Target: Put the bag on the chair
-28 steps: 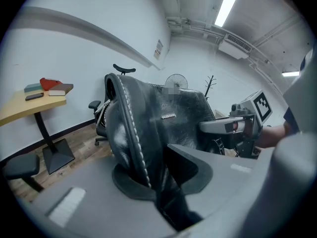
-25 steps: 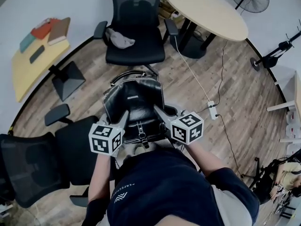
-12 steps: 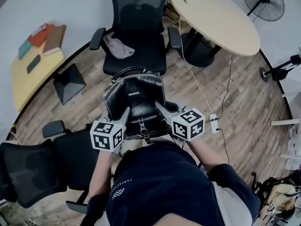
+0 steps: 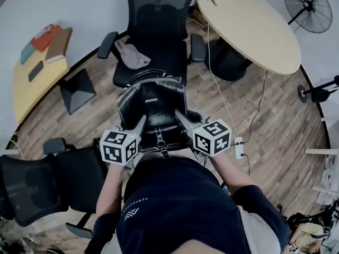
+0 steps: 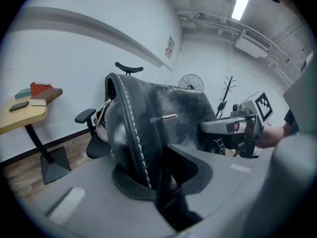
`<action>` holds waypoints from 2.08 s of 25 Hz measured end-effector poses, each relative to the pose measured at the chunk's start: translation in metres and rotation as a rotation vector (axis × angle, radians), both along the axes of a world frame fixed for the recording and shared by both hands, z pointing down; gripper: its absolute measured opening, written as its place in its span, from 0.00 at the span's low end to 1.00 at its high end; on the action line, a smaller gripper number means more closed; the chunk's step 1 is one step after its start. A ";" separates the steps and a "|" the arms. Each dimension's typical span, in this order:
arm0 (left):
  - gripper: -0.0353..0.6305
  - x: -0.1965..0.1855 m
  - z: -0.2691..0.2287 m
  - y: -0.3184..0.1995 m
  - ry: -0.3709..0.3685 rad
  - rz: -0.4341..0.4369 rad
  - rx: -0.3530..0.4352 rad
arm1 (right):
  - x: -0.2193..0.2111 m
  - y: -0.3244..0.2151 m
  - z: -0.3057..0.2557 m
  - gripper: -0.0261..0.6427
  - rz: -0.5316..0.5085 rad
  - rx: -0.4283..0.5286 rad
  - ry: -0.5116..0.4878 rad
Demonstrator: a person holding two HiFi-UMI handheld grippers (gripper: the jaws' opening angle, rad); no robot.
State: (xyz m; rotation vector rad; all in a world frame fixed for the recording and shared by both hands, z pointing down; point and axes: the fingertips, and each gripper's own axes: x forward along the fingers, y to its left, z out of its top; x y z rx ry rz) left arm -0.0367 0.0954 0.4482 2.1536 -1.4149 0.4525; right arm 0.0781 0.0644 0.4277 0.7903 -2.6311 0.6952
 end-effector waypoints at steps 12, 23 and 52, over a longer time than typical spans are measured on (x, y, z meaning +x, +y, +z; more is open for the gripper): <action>0.20 0.004 0.002 -0.036 -0.027 0.018 0.001 | 0.006 -0.030 0.003 0.09 0.049 -0.004 -0.011; 0.20 -0.009 0.012 -0.120 0.025 0.071 -0.012 | -0.005 -0.105 0.011 0.08 0.115 0.002 0.030; 0.21 -0.076 0.101 -0.319 -0.012 0.201 -0.128 | -0.070 -0.290 0.108 0.10 0.247 -0.117 0.142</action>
